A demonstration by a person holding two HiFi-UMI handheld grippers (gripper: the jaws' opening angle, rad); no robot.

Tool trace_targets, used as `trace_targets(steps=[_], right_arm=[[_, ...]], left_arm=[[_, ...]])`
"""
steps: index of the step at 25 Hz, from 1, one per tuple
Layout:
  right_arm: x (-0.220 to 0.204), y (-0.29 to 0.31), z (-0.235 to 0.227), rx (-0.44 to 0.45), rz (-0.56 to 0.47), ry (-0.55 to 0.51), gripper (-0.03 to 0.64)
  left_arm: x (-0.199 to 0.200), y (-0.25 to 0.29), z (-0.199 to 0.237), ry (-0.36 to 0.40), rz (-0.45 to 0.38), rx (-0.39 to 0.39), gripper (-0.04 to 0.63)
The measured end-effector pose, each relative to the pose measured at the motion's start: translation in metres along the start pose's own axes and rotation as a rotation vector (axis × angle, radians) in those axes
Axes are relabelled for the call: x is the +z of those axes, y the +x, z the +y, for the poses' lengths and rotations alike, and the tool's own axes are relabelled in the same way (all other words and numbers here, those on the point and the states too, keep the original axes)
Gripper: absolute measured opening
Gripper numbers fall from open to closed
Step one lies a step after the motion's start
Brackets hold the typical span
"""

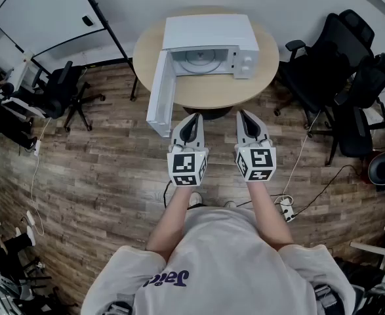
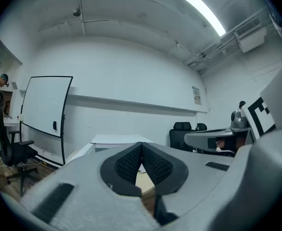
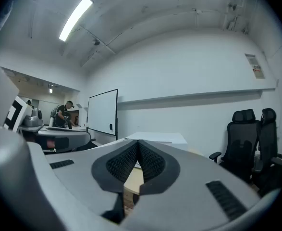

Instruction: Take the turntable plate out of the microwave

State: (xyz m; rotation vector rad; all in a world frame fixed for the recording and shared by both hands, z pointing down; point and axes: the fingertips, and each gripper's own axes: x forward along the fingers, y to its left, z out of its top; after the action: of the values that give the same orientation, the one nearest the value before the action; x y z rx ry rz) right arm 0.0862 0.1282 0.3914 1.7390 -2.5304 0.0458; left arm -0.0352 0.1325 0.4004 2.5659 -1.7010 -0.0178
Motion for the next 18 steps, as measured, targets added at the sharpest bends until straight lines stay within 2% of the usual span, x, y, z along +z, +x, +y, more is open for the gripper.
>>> trace_targets(steps=[4, 12, 18], right_arm=[[0.001, 0.002, 0.010, -0.006, -0.011, 0.008, 0.017], [0.002, 0.012, 0.023, -0.022, -0.020, 0.037, 0.017], [0.002, 0.020, 0.046, 0.001, -0.054, 0.071, 0.017]], left_arm=[[0.004, -0.003, 0.003, -0.024, -0.026, -0.043, 0.012], [0.004, -0.007, 0.017, -0.019, -0.026, -0.054, 0.012], [0.000, -0.012, 0.033, -0.015, -0.015, -0.075, 0.012]])
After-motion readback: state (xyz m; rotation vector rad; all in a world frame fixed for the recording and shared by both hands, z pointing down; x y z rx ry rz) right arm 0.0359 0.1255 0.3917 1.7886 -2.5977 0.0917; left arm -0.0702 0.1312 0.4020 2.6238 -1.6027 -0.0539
